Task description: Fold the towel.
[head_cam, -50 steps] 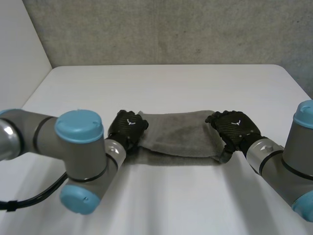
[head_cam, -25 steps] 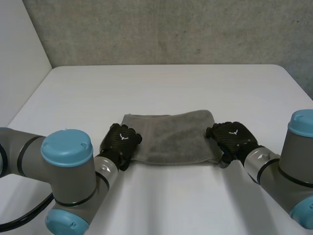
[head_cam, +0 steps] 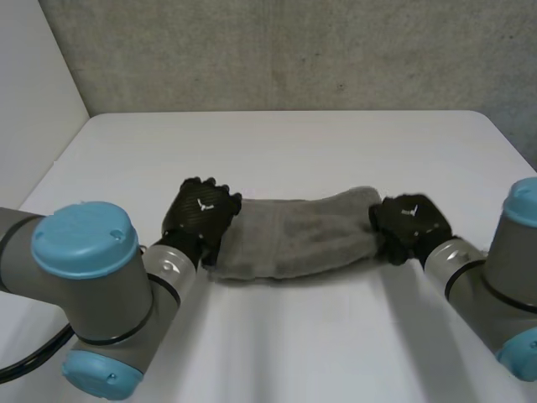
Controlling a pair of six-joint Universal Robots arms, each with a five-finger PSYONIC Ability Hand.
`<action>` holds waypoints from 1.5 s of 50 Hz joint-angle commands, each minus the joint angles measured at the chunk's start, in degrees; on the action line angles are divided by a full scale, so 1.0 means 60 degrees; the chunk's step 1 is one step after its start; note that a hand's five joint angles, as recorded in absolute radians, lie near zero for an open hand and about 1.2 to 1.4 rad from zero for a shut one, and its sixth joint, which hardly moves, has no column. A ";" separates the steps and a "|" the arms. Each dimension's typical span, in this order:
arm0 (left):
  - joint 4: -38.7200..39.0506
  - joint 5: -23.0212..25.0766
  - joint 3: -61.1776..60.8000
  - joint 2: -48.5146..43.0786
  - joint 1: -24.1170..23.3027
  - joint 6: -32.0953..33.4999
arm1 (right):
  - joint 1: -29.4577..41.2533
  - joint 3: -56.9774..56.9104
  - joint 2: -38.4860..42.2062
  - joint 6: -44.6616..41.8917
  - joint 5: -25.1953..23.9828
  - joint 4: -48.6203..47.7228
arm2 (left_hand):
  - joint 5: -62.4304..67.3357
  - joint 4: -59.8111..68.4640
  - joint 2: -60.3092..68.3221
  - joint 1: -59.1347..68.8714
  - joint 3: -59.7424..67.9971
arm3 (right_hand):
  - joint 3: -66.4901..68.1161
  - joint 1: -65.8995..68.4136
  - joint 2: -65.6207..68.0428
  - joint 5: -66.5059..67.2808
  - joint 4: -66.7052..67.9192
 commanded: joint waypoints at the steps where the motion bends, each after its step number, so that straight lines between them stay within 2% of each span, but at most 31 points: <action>1: 0.0084 -0.0001 0.0050 0.0498 0.0334 -0.0395 | 0.0078 -0.0161 -0.1302 -0.2150 0.0176 0.0668 | -0.2558 -0.1198 -0.1075 -0.1098 -0.1001 | 0.0552 0.1290 0.1813 0.0913 0.0554; 7: 0.0098 -0.0001 0.0152 0.0777 0.0555 -0.0484 | 0.0400 -0.0997 -0.1157 -0.3592 0.0675 0.0860 | -0.2727 -0.1366 -0.1243 -0.1267 -0.1170 | 0.0552 0.1290 0.1813 0.0913 0.0554; 9: 0.0113 -0.0001 0.0283 0.0821 0.0598 -0.0484 | 0.1726 -0.1885 -0.0487 -0.3796 0.0966 0.0875 | -0.2950 -0.1589 -0.1466 -0.1490 -0.1393 | 0.0552 0.1290 0.1813 0.0913 0.0554; 10: 0.0113 -0.0001 0.0284 0.0821 0.0599 -0.0484 | 0.1733 -0.1890 -0.0483 -0.3797 0.0968 0.0875 | -0.2951 -0.1591 -0.1468 -0.1491 -0.1394 | 0.0552 0.1290 0.1813 0.0913 0.0554; 12: 0.0128 -0.0045 0.0561 0.0850 0.0628 -0.0556 | 0.3090 -0.2910 0.0537 -0.3928 0.1055 0.0831 | -0.3286 -0.1925 -0.1802 -0.1826 -0.1729 | 0.0552 0.1290 0.1813 0.0913 0.0554; 18: 0.0128 -0.0265 0.0870 0.0880 0.0745 -0.1128 | 0.4121 -0.3956 0.1904 -0.4573 0.0924 0.0846 | -0.3428 -0.2067 -0.1944 -0.1968 -0.1871 | 0.0552 0.1290 0.1813 0.0913 0.0554; 20: 0.0113 -0.0440 0.1074 0.0880 0.0847 -0.1507 | 0.4674 -0.4349 0.2837 -0.5346 0.0720 0.0831 | -0.3456 -0.2095 -0.1972 -0.1996 -0.1899 | 0.0552 0.1290 0.1813 0.0913 0.0554; 25: 0.0113 -0.0470 0.1134 0.0880 0.0906 -0.1889 | 0.5190 -0.4731 0.3821 -0.6183 0.0528 0.0875 | -0.3428 -0.2067 -0.1944 -0.1968 -0.1871 | 0.0552 0.1290 0.1813 0.0913 0.0554; 29: 0.0128 -0.0455 0.1134 0.0865 0.0921 -0.2022 | 0.5146 -0.4629 0.3853 -0.5950 0.0557 0.0846 | -0.3428 -0.2067 -0.1944 -0.1968 -0.1871 | 0.0338 0.1076 0.1599 0.0699 0.0339; 31: 0.0142 -0.0455 0.1148 0.0865 0.0935 -0.2109 | 0.5088 -0.4367 0.3460 -0.5004 0.0630 0.0744 | -0.3428 -0.2067 -0.1944 -0.1968 -0.1871 | -0.7782 -0.7044 -0.6521 -0.7421 -0.7781; 34: 0.0157 -0.0455 0.1178 0.0851 0.0936 -0.2168 | 0.5015 -0.4190 0.2886 -0.4207 0.0616 0.0699 | -0.3428 -0.2067 -0.1944 -0.1968 -0.1871 | -0.8886 -0.8148 -0.7624 -0.8524 -0.8884; 36: 0.0186 -0.0455 0.1294 0.0821 0.0936 -0.2387 | 0.4534 -0.3782 0.1822 -0.2619 0.0529 0.0612 | -0.3428 -0.2067 -0.1944 -0.1968 -0.1871 | -1.0000 -0.9262 -0.8738 -0.9638 -0.9998; 37: 0.0186 -0.0455 0.1295 0.0821 0.0936 -0.2388 | 0.4531 -0.3780 0.1817 -0.2611 0.0528 0.0611 | -0.3428 -0.2067 -0.1944 -0.1968 -0.1871 | -1.0007 -0.9269 -0.8746 -0.9646 -1.0006; 38: 0.0201 -0.0455 0.1338 0.0821 0.0936 -0.2548 | 0.4169 -0.3606 0.1411 -0.1914 0.0528 0.0582 | -0.3428 -0.2067 -0.1944 -0.1968 -0.1871 | -1.0590 -0.9852 -0.9329 -1.0229 -1.0588; 42: 0.0216 -0.0426 0.1499 0.0690 0.0892 -0.3206 | 0.3143 -0.3282 0.0763 -0.0155 0.0645 0.0742 | -0.3456 -0.2095 -0.1972 -0.1996 -0.1899 | -1.1099 -1.0361 -0.9838 -1.0738 -1.1097; 50: 0.0186 -0.0382 0.1836 -0.0143 0.0483 -0.4028 | 0.1969 -0.3062 0.0732 0.1124 0.0543 0.1884 | -0.3456 -0.2095 -0.1972 -0.1996 -0.1899 | -1.1114 -1.0377 -0.9853 -1.0753 -1.1113; 61: 0.0040 -0.0367 0.2495 -0.2004 -0.0631 -0.3985 | 0.1646 -0.3296 0.1830 0.1579 0.0338 0.1973 | -0.3456 -0.2095 -0.1972 -0.1996 -0.1899 | -1.1114 -1.0377 -0.9853 -1.0753 -1.1113; 68: -0.0238 -0.0367 0.2701 -0.2927 -0.0793 -0.3606 | 0.1587 -0.3501 0.2796 0.1564 0.0338 0.2017 | -0.3428 -0.2067 -0.1944 -0.1968 -0.1871 | -1.1114 -1.0377 -0.9853 -1.0753 -1.1113; 75: -0.0487 -0.0396 0.2628 -0.2929 -0.0793 -0.3311 | 0.1543 -0.3633 0.2886 0.1550 0.0323 0.2032 | -0.3400 -0.2039 -0.1916 -0.1940 -0.1843 | -1.1114 -1.0377 -0.9853 -1.0753 -1.1113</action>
